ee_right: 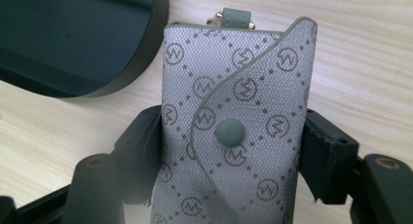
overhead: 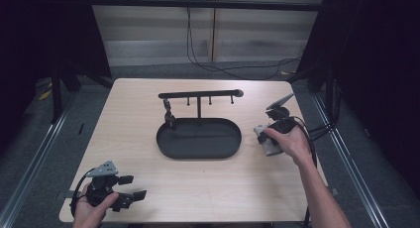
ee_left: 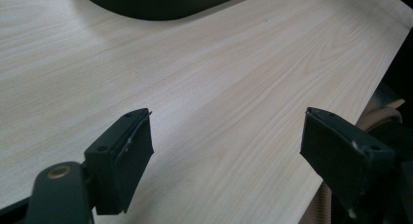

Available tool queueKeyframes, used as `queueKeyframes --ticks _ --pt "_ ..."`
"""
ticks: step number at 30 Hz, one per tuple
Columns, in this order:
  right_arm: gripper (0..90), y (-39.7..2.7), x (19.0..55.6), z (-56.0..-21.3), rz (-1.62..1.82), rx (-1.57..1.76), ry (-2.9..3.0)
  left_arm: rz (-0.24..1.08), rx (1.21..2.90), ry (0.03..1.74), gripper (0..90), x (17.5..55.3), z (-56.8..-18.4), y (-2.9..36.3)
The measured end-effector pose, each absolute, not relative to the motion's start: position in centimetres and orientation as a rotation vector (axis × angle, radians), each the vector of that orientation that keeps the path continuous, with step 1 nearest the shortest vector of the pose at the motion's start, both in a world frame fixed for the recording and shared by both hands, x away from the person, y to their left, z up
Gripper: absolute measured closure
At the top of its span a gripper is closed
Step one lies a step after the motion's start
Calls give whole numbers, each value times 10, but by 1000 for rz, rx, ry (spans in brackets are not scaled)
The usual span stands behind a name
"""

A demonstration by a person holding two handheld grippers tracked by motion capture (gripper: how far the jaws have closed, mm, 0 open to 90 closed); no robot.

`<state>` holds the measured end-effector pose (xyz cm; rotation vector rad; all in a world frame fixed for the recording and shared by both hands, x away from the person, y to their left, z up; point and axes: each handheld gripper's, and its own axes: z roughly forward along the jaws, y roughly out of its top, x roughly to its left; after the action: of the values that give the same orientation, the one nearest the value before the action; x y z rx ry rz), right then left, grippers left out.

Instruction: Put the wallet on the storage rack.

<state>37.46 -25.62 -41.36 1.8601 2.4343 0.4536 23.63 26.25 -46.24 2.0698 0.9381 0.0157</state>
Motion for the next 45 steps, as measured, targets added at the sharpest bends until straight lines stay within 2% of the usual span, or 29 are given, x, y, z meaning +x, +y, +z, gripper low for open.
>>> queueKeyframes --ticks 17,30,45 --pt "326 -248 370 -392 527 1800 2461 27 2072 957 201 240 -465 267" --pt "326 -222 375 -373 644 1732 2492 29 2069 963 204 239 -464 269" --pt "326 -194 384 -377 745 1719 2503 33 2073 960 206 239 -463 270"
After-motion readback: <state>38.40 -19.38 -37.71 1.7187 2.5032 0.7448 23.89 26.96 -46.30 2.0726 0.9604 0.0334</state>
